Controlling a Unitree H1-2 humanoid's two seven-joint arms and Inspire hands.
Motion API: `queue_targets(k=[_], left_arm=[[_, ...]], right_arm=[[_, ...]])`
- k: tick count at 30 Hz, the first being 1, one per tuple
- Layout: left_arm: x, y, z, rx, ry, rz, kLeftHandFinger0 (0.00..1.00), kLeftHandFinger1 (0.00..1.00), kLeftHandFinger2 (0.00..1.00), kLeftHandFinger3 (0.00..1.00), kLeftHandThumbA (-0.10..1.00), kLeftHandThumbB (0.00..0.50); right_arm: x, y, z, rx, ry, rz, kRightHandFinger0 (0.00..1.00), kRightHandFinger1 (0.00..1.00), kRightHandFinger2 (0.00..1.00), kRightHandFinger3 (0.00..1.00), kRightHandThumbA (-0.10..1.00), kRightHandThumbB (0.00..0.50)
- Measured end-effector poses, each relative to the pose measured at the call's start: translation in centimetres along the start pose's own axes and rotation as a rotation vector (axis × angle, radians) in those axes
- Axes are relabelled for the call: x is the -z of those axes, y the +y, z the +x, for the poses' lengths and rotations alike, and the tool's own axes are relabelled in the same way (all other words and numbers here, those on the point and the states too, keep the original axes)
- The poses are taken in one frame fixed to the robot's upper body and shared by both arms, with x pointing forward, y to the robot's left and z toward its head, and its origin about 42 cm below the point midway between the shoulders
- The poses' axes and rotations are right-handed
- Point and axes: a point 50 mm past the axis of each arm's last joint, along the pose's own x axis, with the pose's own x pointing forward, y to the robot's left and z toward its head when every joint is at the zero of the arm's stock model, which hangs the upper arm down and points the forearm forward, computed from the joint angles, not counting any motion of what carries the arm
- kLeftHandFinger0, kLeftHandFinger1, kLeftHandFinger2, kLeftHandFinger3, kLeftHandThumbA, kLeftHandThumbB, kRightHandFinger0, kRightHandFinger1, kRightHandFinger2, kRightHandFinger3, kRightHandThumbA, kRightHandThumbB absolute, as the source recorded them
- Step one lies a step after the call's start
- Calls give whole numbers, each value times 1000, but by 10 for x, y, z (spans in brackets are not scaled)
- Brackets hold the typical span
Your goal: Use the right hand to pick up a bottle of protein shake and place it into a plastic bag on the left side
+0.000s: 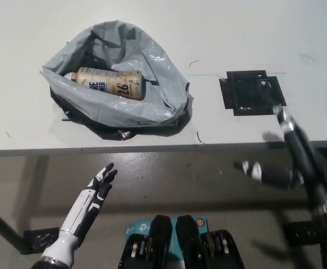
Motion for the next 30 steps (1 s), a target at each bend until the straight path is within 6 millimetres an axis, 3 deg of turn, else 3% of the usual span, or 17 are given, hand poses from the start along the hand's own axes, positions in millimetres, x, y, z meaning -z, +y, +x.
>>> queue_targets(k=[2, 3, 5, 8, 10, 12, 14, 15, 17, 19, 22, 25, 30], left_arm=[[0, 2, 0, -7, -2, -8, 1000, 1000, 1000, 1000, 1000, 148], [-1, 5, -1, -11, -4, -9, 1000, 1000, 1000, 1000, 1000, 133], [-2, 8, -1, -14, -10, -7, 1000, 1000, 1000, 1000, 1000, 138], [-4, 15, -1, -17, -19, -4, 1000, 1000, 1000, 1000, 1000, 140], [-4, 17, -2, -20, -20, -8, 1000, 1000, 1000, 1000, 1000, 137], [-4, 18, -2, -23, -20, -14, 1000, 1000, 1000, 1000, 1000, 135], [-4, 19, -3, -27, -20, -19, 1000, 1000, 1000, 1000, 1000, 136], [-4, 19, -3, -27, -20, -20, 1000, 1000, 1000, 1000, 1000, 137], [-4, 20, -3, -29, -21, -24, 1000, 1000, 1000, 1000, 1000, 139], [-4, 20, -2, -29, -23, -26, 1000, 1000, 1000, 1000, 1000, 140], [-5, 20, -2, -30, -26, -28, 1000, 1000, 1000, 1000, 1000, 114], [-5, 20, -4, -30, -25, -29, 1000, 1000, 1000, 1000, 1000, 108], [-3, 20, -6, -24, -18, -27, 1000, 1000, 1000, 1000, 1000, 148]], right_arm=[[-13, 5, -25, 51, -23, 82, 1000, 1000, 1000, 1000, 1000, 295], [-16, 7, -32, 76, -30, 118, 1000, 1000, 1000, 1000, 1000, 247], [-16, 12, -37, 99, -31, 160, 1000, 1000, 1000, 1000, 940, 214], [8, 32, -40, 127, 49, 278, 1000, 1000, 1000, 1000, 976, 269], [21, 41, -42, 125, 96, 316, 1000, 1000, 1000, 1000, 958, 239], [34, 48, -47, 114, 145, 344, 1000, 1000, 1000, 1000, 928, 246], [47, 53, -51, 100, 192, 371, 1000, 1000, 1000, 1000, 927, 225], [48, 54, -51, 98, 195, 374, 1000, 1000, 1000, 1000, 904, 188], [56, 57, -52, 79, 222, 388, 1000, 1000, 1000, 1000, 875, 175], [61, 57, -52, 61, 236, 392, 1000, 1000, 1000, 1000, 864, 185], [65, 56, -52, 48, 242, 392, 1000, 1000, 1000, 1000, 883, 249], [67, 56, -54, 27, 247, 395, 1000, 1000, 1000, 1000, 896, 257], [66, 59, -55, 0, 252, 399, 1000, 1000, 1000, 1000, 912, 265]])
